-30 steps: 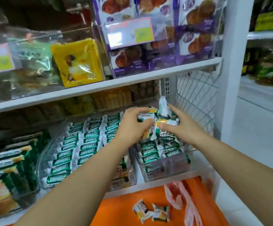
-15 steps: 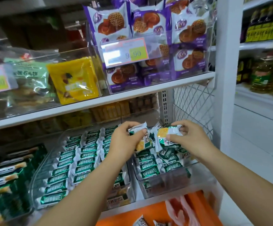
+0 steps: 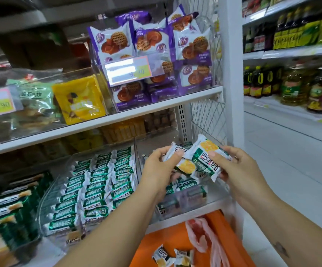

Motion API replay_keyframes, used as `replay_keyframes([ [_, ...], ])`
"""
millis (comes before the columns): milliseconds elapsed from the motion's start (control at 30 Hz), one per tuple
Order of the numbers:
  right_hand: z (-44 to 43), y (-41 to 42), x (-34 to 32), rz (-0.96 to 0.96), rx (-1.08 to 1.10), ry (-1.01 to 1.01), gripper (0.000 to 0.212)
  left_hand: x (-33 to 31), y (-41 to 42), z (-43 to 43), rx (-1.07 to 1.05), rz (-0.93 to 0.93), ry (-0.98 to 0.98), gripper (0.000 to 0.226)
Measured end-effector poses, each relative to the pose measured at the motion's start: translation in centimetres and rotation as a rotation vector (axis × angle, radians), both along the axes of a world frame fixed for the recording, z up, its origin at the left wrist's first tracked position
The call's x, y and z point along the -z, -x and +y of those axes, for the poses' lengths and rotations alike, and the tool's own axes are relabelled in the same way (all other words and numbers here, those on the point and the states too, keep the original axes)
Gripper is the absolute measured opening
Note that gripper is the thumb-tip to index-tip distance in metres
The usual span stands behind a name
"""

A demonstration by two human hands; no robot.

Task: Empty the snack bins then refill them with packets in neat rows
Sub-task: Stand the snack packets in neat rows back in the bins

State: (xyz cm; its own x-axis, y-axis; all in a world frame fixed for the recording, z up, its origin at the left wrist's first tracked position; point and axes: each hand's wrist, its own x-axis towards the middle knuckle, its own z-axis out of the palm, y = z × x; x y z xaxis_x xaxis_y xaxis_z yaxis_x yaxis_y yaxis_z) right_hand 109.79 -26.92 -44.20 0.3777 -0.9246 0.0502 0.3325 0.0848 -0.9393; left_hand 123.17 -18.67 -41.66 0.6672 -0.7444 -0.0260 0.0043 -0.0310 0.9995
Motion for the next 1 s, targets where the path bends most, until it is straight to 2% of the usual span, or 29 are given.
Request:
replay_keyframes([
  [100,-0.5,0.5,-0.2,0.023,-0.065,0.023,0.024,0.3,1.0,-0.4,0.13,0.148,0.017,0.029],
  [233,-0.9,1.1,-0.7,0.038,-0.235,0.001,0.041,0.4,1.9,-0.7,0.182,0.114,0.031,0.007],
  [333,-0.8,1.4,-0.9,0.252,-0.249,0.209,0.044,0.4,2.2,-1.1,0.123,0.172,0.072,0.007],
  [433,-1.0,1.8,-1.0,0.334,-0.238,0.311,0.03,0.5,2.1,-1.3,0.121,0.214,0.062,0.017],
  [567,-1.5,2.1,-0.8,0.333,-0.262,0.306,0.023,0.6,1.6,-0.9,0.218,0.207,0.017,0.007],
  [600,-1.6,2.2,-0.7,0.33,-0.261,0.306,0.024,0.4,1.6,-0.7,0.261,0.193,-0.001,0.009],
  [667,-1.5,2.2,-0.6,0.33,-0.253,0.325,0.026,0.3,1.5,-0.6,0.316,0.108,-0.054,0.034],
  [767,-1.4,2.3,-0.6,0.342,-0.227,0.372,0.026,0.2,1.1,-1.0,0.308,-0.115,-0.124,0.067],
  [833,-1.7,2.6,-0.7,0.356,-0.215,0.411,0.024,0.0,0.9,-1.5,0.319,-0.139,-0.123,0.061],
  [900,-2.7,3.1,-0.8,0.347,-0.192,0.412,0.017,-0.2,0.5,-2.3,0.348,-0.166,-0.12,0.041],
  [1000,-4.4,3.9,-0.6,0.424,-0.149,0.426,0.015,0.2,-0.6,-3.9,0.305,-0.287,-0.142,0.03],
])
